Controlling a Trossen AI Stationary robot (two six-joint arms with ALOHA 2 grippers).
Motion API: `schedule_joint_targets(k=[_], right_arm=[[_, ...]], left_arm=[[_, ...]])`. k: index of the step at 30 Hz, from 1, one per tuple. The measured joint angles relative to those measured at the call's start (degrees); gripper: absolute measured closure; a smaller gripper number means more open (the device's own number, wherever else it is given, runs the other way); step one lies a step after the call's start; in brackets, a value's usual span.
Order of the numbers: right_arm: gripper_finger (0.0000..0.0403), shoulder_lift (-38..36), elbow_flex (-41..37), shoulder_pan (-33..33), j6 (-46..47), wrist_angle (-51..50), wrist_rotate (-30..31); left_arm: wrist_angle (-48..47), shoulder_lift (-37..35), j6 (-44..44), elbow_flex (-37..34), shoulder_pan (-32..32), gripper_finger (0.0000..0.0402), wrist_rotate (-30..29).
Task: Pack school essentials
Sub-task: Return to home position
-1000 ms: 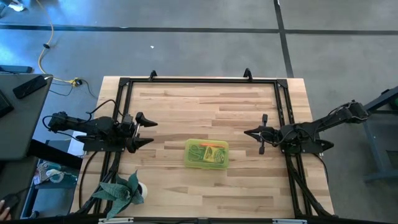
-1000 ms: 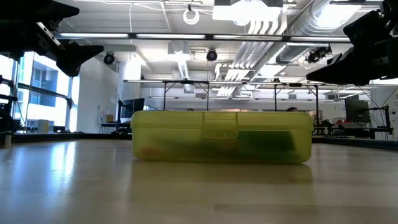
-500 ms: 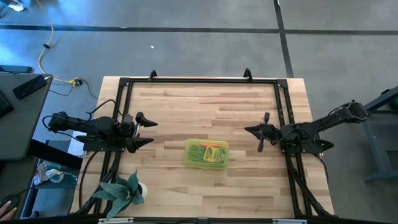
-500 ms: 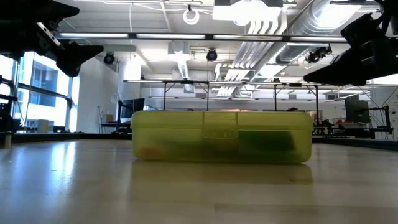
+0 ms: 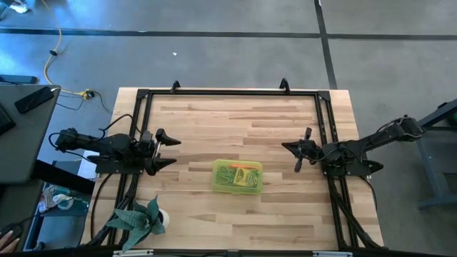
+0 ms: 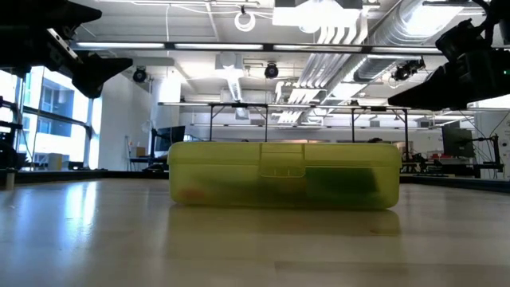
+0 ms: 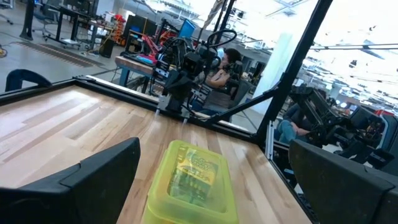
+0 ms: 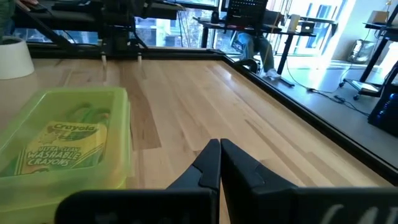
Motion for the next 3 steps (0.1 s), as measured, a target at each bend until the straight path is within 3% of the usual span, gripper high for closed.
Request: schedule_joint_targets(k=[3], right_arm=[[0.0403,0.0,0.0,0.0,0.0,0.0,0.0]], left_arm=[[0.0,0.0,0.0,0.0,0.0,0.0003,0.0]])
